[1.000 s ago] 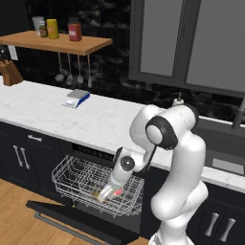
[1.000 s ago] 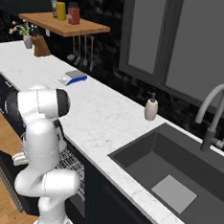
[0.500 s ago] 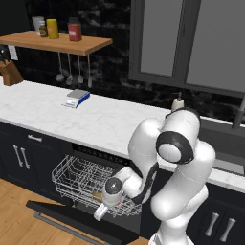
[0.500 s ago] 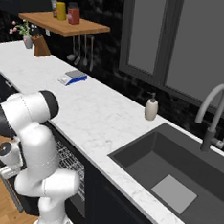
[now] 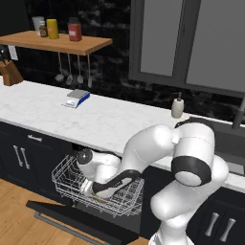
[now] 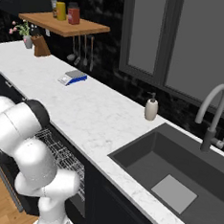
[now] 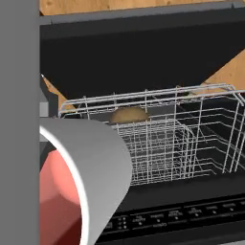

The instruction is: Pick up the cup and bowl from the counter, place them in the dishwasher, and close the dishwasher door.

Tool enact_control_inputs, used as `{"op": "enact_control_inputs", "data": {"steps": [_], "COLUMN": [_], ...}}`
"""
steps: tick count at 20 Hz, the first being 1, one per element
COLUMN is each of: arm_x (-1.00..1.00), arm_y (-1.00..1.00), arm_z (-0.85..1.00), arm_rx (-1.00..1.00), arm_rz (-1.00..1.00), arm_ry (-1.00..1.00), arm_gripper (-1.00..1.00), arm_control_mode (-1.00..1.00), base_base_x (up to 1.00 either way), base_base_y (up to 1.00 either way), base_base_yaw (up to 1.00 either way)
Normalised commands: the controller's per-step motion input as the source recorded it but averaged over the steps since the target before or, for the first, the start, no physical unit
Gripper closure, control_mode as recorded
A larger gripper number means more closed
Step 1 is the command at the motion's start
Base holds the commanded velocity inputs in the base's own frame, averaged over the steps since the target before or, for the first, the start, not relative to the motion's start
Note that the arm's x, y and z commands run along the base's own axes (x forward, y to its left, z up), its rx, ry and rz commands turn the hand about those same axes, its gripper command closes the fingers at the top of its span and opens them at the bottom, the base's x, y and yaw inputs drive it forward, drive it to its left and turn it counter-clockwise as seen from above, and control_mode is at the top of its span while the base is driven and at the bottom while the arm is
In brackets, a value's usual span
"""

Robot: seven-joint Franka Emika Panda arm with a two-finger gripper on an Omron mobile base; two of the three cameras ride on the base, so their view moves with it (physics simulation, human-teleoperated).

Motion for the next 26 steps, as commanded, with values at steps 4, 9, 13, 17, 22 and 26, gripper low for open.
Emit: {"op": "enact_control_inputs", "data": {"steps": [4, 9, 13, 17, 22, 26], "arm_x": [0.42, 0.10, 0.14, 0.36, 0.35, 0.55], "arm_y": [0.79, 0.57, 0.27, 0.01, -0.02, -0.09], "arm_z": [0.03, -0.21, -0.10, -0.12, -0.33, -0.26], "arm_rx": [-0.40, -0.51, -0.46, -0.38, -0.20, -0.08], "arm_rz": [0.14, 0.24, 0.30, 0.25, 0.18, 0.13], "arm_ry": [0.07, 0.09, 0.07, 0.09, 0.09, 0.10], "arm_gripper": [1.00, 1.00, 1.00, 1.00, 1.00, 1.00], "arm_control_mode": [-1.00, -1.00, -1.00, -1.00, -1.00, -1.00], "base_base_x": [0.00, 0.00, 0.00, 0.00, 0.00, 0.00], "base_base_y": [0.00, 0.00, 0.00, 0.00, 0.00, 0.00], "base_base_yaw": [0.00, 0.00, 0.00, 0.00, 0.00, 0.00]}}
